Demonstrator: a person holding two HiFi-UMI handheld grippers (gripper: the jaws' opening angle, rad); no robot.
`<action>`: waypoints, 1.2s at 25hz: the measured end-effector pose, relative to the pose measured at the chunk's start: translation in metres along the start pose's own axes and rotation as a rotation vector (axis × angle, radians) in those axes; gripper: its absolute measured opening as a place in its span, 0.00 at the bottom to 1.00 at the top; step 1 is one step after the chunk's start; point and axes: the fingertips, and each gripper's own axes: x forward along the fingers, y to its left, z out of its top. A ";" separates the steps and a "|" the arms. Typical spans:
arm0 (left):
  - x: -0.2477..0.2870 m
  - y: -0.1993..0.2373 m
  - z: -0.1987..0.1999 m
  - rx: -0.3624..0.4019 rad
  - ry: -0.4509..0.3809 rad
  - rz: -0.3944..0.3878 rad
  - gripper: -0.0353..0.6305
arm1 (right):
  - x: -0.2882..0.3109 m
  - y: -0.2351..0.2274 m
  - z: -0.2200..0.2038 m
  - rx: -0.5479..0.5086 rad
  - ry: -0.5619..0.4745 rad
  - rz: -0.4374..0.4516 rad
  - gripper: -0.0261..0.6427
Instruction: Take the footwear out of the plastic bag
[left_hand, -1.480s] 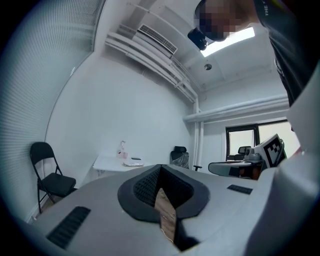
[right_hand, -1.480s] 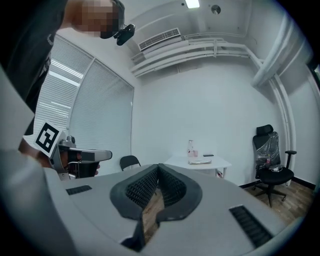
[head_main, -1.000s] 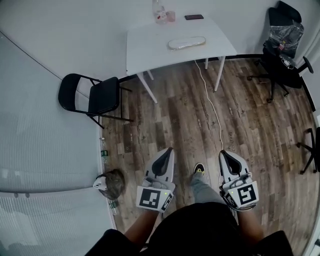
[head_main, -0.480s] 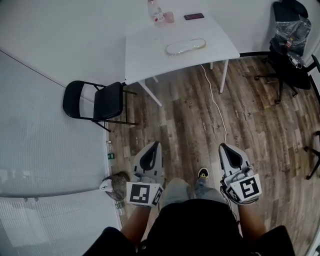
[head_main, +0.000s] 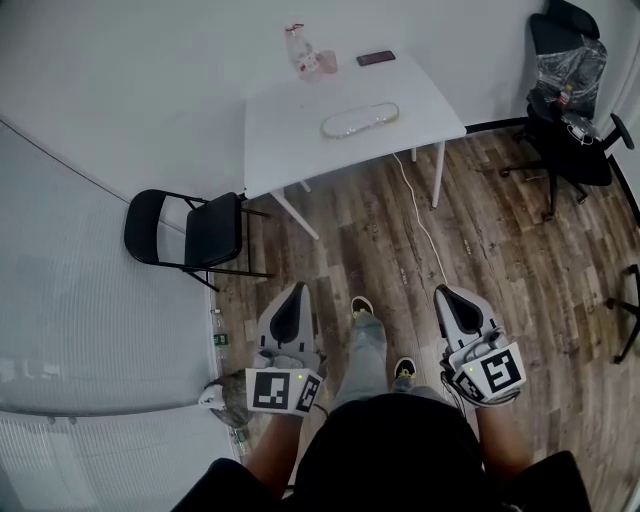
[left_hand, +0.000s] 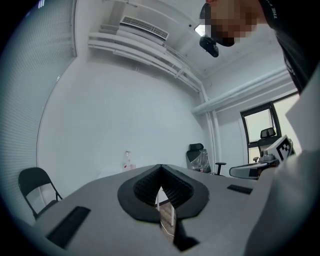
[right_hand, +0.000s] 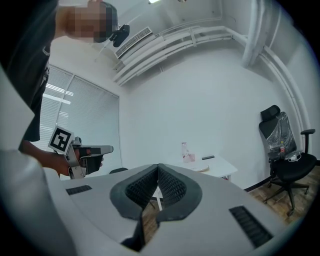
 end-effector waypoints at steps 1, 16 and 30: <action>0.006 0.001 0.001 -0.007 -0.007 -0.004 0.07 | 0.003 -0.003 0.002 -0.009 0.000 -0.006 0.06; 0.136 0.073 -0.017 -0.107 0.023 -0.071 0.07 | 0.149 -0.046 0.014 -0.075 0.059 -0.005 0.06; 0.236 0.185 -0.012 -0.123 0.013 -0.096 0.07 | 0.297 -0.062 0.023 -0.132 0.088 -0.014 0.06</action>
